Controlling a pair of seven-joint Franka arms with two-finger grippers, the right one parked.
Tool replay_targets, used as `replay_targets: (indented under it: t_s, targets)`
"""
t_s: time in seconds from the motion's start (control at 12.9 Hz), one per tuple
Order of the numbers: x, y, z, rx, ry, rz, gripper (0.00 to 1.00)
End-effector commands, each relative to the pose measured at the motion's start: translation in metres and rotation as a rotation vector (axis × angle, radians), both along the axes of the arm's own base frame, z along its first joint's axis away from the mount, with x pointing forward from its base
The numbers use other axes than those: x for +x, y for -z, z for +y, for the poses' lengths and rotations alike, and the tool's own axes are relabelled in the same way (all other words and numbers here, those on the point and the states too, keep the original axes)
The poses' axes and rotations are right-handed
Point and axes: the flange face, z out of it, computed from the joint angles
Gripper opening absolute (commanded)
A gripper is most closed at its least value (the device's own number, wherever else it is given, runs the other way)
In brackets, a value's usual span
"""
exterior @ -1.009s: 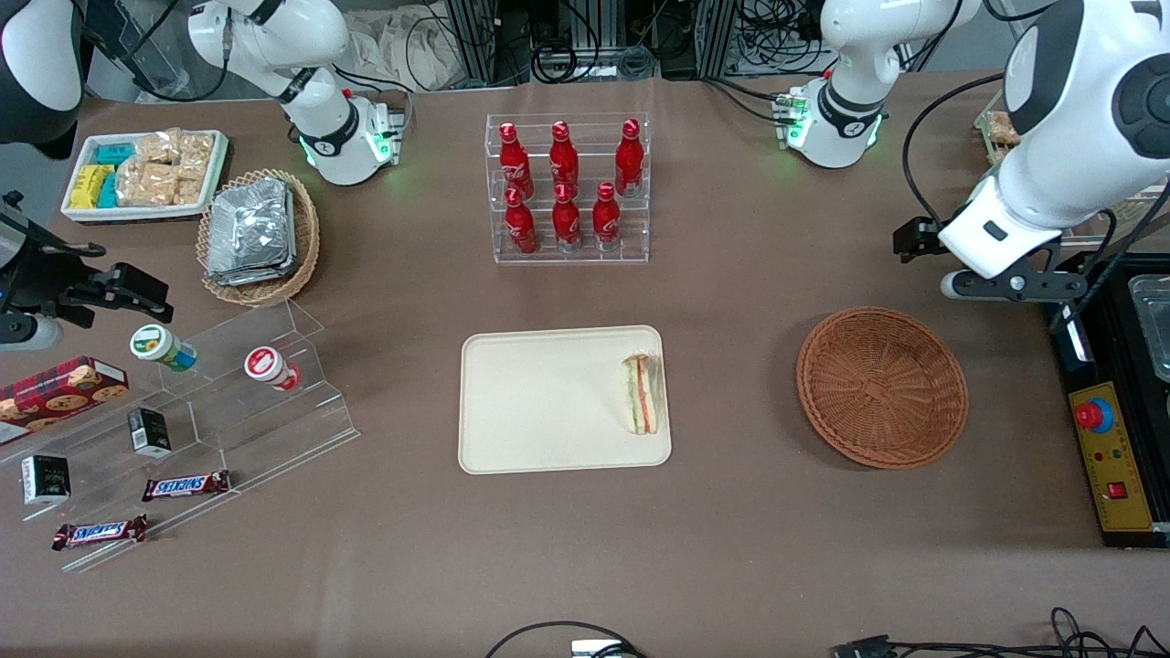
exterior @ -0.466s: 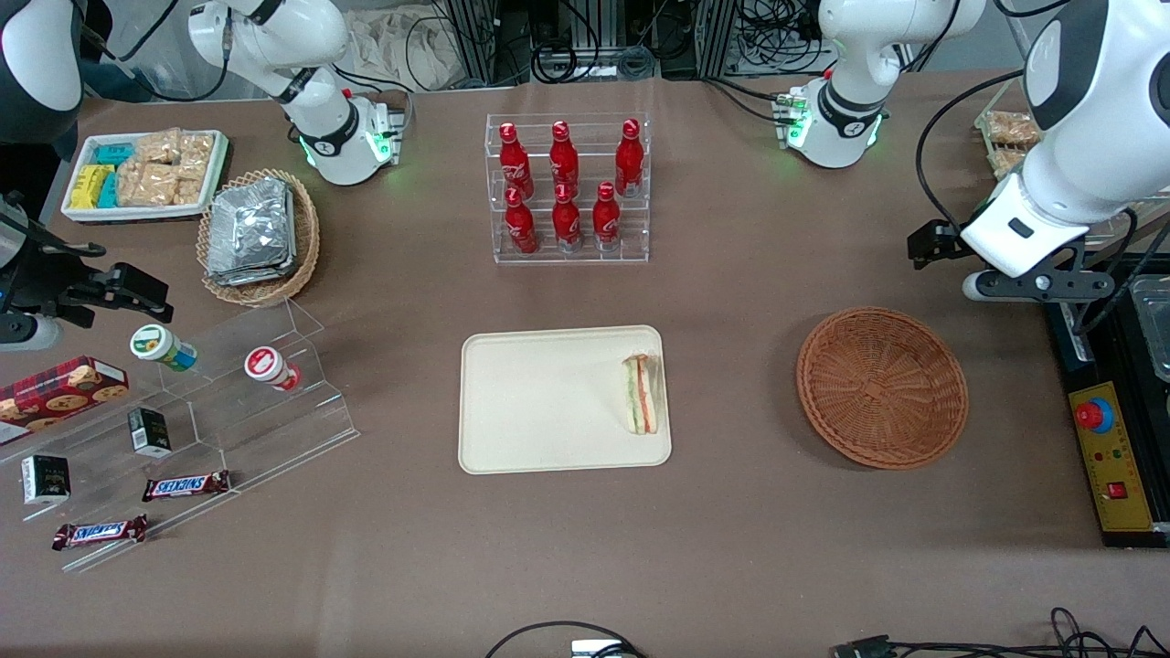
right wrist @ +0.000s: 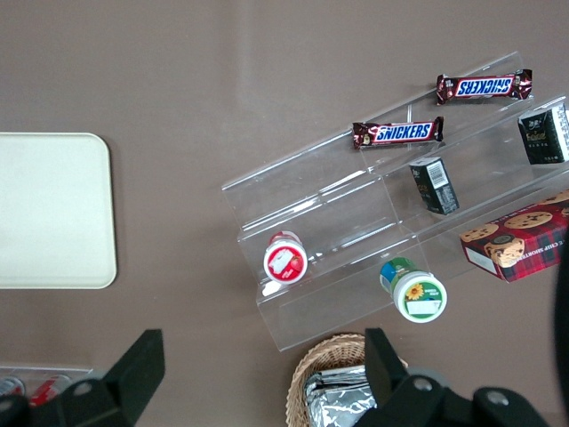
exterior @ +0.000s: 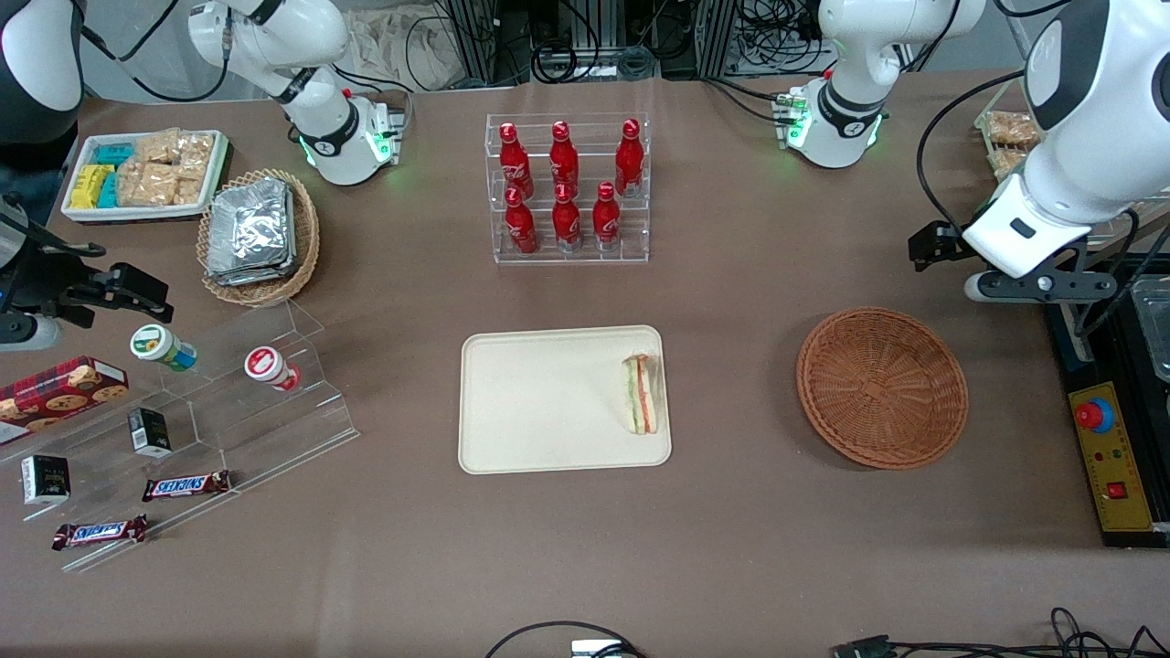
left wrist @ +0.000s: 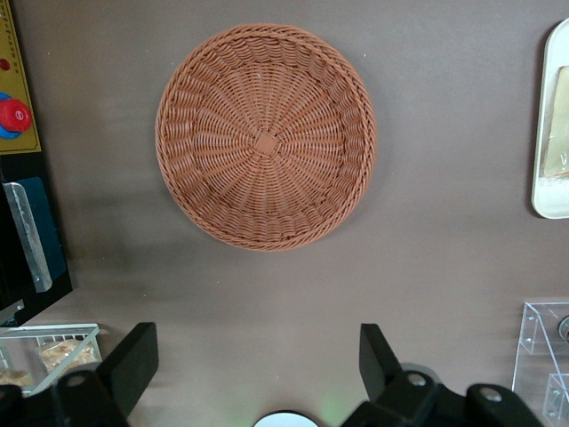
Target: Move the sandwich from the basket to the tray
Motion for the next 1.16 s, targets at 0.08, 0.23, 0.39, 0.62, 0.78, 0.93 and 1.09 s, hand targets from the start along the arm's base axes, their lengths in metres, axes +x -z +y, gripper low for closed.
replay_targets:
  t_s: [0.08, 0.23, 0.39, 0.62, 0.78, 0.93, 1.09]
  targets:
    - [-0.003, -0.003, 0.002, 0.002, 0.010, -0.016, 1.00]
    - [-0.003, -0.002, 0.003, 0.002, 0.008, -0.013, 1.00]
    - [0.000, -0.004, 0.003, 0.003, 0.006, -0.012, 1.00]
    - [0.007, -0.012, 0.002, 0.001, 0.002, -0.009, 1.00]
    - [0.008, -0.014, 0.003, 0.001, 0.005, -0.015, 1.00]
    - [0.011, -0.014, 0.005, 0.000, 0.002, -0.015, 1.00]
    - [0.012, -0.014, 0.005, 0.000, 0.002, -0.015, 1.00]
